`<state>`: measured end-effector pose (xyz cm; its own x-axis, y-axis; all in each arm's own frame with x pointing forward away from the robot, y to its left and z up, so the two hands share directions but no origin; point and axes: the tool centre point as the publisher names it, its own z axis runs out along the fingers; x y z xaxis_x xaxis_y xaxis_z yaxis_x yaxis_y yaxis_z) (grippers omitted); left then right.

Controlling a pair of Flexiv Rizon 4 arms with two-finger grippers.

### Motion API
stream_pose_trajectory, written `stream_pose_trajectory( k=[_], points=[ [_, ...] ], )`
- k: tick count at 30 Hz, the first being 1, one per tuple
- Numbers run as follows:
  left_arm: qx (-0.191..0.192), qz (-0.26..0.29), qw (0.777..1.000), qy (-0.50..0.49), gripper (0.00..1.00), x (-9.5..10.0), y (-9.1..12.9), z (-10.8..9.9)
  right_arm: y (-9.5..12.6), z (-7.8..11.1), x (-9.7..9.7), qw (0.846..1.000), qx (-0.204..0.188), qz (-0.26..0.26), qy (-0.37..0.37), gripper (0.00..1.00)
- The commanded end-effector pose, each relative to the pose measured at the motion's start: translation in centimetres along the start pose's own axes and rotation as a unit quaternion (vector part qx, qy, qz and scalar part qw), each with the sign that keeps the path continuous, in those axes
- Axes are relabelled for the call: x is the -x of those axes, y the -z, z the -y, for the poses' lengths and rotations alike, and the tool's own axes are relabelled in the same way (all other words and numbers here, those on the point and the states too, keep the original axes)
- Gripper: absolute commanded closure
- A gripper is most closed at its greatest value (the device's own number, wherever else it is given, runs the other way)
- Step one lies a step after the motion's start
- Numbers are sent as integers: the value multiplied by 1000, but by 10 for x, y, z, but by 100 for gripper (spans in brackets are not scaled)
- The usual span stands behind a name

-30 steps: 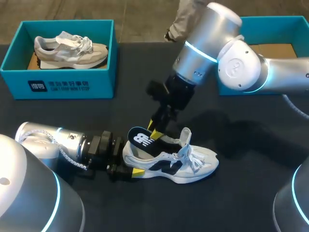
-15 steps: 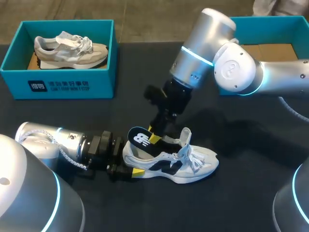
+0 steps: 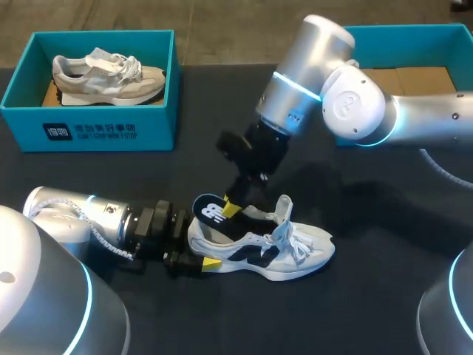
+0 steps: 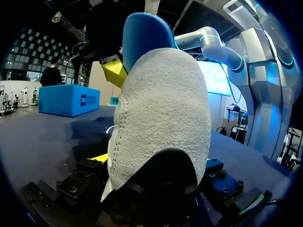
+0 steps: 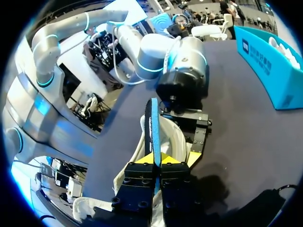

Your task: Take the shoe out of the shoebox, open the shoe tongue, remove and reinsert the insole, then place the shoe into the shoebox

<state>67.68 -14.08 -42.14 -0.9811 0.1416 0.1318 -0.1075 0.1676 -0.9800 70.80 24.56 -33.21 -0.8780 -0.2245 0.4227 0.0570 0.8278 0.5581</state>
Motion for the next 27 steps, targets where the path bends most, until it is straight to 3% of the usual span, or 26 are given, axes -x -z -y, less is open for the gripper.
stream_pose_trajectory(
  k=[1, 5, 7, 8, 12, 14, 27],
  points=[
    [1, 1, 1000, 1, 100, 0, 0, -1, 3, -4, -3, 1000, 2, 2, 7, 100],
    [1, 1, 1000, 1, 100, 0, 0, -1, 3, -7, -2, 1000, 5, -4, 22, 98],
    [1, 1, 1000, 1, 100, 0, 0, -1, 2, -7, -1, 1000, 9, -10, 27, 81],
    [1, 1, 1000, 1, 100, 0, 0, -1, 1, -6, 0, 999, 12, -15, 29, 77],
    [1, 1, 1000, 1, 100, 0, 0, -1, -1, -3, 0, 999, 26, -30, 23, 75],
    [1, 1, 1000, 1, 100, 0, 0, -1, -2, -1, -1, 999, 32, -36, 15, 68],
    [1, 1, 1000, 1, 100, 0, 0, -1, -5, 9, -9, 997, 72, -35, -18, 71]
  ],
)
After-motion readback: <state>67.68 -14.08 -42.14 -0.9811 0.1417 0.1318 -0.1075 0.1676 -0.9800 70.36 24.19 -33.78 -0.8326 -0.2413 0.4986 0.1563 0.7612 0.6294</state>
